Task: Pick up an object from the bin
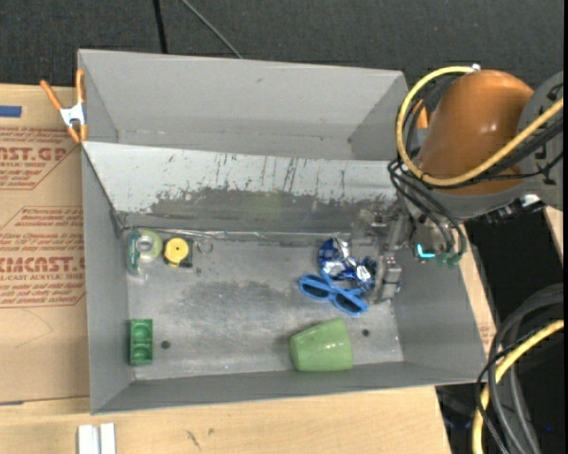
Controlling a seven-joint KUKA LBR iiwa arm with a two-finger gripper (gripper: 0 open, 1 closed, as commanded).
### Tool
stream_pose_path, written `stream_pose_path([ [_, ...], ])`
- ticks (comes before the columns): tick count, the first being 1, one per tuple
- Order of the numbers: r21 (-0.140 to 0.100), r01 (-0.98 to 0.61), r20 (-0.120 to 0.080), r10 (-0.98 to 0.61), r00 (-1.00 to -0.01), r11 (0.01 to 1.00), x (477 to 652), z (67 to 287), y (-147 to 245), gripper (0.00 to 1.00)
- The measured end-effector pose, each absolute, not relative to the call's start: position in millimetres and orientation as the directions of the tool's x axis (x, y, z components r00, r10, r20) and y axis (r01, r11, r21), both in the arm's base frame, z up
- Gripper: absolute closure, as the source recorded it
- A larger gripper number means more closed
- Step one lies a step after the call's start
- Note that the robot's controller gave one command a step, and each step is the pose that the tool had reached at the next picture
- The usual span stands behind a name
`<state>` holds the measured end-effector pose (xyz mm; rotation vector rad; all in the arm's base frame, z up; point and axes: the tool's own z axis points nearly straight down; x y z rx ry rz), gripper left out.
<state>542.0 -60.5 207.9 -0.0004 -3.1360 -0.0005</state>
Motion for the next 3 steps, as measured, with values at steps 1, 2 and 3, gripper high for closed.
stream_pose_path([
  [1, 0.001, -0.051, 0.002, -0.051, -0.999, 0.999, 564.4, 74.7, -55.3, 0.0],
  [2, 0.0, -0.052, -0.002, -0.052, -0.999, 0.999, 565.7, 78.9, -55.2, 1.0],
  [3, -0.002, -0.084, -0.01, -0.084, -0.996, 0.996, 553.2, 218.4, -53.3, 1.0],
])
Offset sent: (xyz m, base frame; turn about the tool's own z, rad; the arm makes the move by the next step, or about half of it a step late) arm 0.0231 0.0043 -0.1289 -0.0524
